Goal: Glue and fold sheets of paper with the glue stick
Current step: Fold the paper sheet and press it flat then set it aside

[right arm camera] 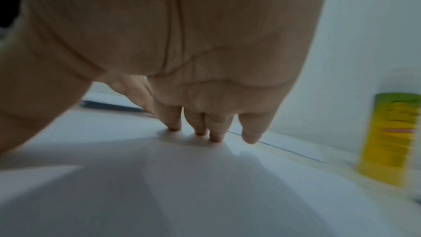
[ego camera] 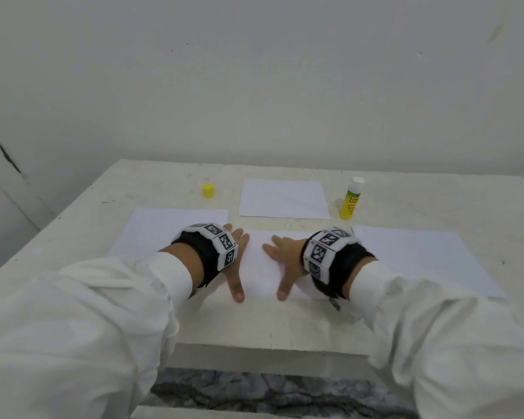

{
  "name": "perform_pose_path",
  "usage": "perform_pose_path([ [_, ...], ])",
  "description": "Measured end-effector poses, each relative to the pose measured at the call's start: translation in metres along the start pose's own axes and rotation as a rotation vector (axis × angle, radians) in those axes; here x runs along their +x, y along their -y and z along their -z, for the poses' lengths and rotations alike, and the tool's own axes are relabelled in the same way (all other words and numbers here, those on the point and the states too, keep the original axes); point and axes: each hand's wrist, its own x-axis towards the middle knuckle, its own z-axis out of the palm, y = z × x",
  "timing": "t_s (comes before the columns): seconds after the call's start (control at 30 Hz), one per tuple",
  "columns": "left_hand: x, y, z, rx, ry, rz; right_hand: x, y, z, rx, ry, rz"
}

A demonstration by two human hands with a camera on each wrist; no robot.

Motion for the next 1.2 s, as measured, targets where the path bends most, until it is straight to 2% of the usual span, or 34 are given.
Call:
perform_pose_path([
  [0.2,0.001,0.0,0.002,-0.029,-0.048,-0.03,-0.027,-0.072,-0.015,0.003,0.063,-0.155],
  [0.4,0.002,0.003,-0.002,-0.224,-0.127,-0.023,-0.03,-0.073,-0.016,0.015,0.032,-0.194],
  [0.47,0.0,0.001,-0.001,-0.302,-0.175,-0.033,-0.024,-0.071,-0.02,0.094,-0.021,-0.207],
  [0.57,-0.009,-0.002,0.002,-0.53,-0.214,-0.04,-0.025,-0.069,-0.023,0.188,-0.098,-0.194],
  [0.67,-0.017,0.001,0.001,-0.905,-0.214,-0.044,-0.032,-0.068,-0.023,0.159,-0.043,-0.172],
  [0.73,-0.025,0.003,-0.001,-1.041,-0.193,-0.055,-0.035,-0.069,-0.024,0.18,-0.013,-0.172],
  [0.83,-0.032,0.009,-0.003,-1.036,-0.292,-0.064,-0.036,-0.076,-0.027,0.365,-0.128,-0.216],
  [0.93,-0.034,0.024,0.004,-1.126,-0.402,-0.094,-0.036,-0.086,-0.025,0.862,-0.317,-0.258],
  [1.0,-0.033,0.034,0.011,-1.213,-0.444,-0.107,-0.037,-0.089,-0.019,1.143,-0.353,-0.229],
  [1.1,-0.024,0.041,0.023,-1.251,-0.498,-0.071,-0.029,-0.093,-0.007,1.118,-0.424,-0.218],
  [1.2,-0.002,0.044,0.038,-1.198,-0.542,-0.006,-0.014,-0.092,0.018,0.884,-0.483,-0.302],
])
